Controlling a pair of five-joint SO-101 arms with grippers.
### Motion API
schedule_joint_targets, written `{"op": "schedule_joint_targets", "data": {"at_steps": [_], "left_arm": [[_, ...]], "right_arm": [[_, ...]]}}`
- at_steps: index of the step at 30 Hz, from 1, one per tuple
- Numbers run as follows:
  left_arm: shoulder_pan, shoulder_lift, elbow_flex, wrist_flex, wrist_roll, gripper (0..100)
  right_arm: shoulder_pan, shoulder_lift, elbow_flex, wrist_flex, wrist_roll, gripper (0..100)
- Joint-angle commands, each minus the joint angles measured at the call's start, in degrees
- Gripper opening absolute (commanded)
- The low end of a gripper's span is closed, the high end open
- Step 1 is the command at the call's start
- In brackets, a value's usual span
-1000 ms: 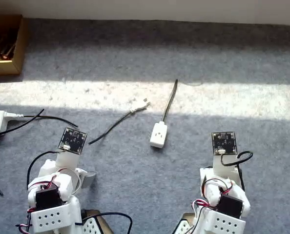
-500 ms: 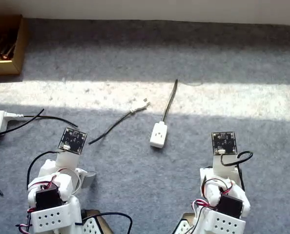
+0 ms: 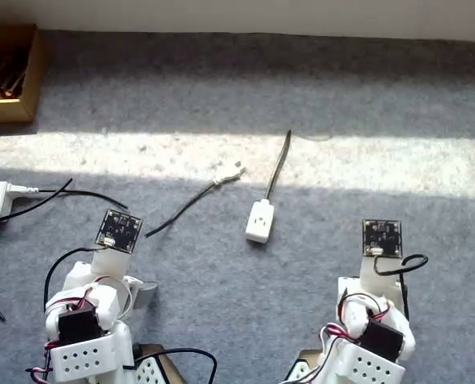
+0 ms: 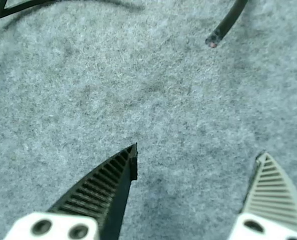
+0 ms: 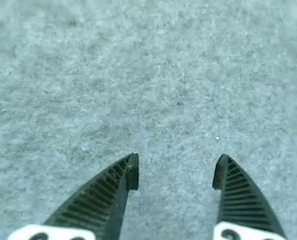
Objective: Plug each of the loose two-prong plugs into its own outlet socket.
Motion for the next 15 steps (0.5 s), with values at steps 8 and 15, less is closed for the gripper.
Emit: {"op": "schedule_joint_targets", "data": {"at_steps": [8,15], "left_arm": [[-0.3,0.0,1.1,-3.7,-0.6,36],[-2.2,0.3,0.2,-13.0,-0.1,36]], "right_arm": [[7.2,-0.4,7.3,-8.0,15.6,25.2],[3.2,0.1,-0.1,-10.9,7.9,25.2]]}}
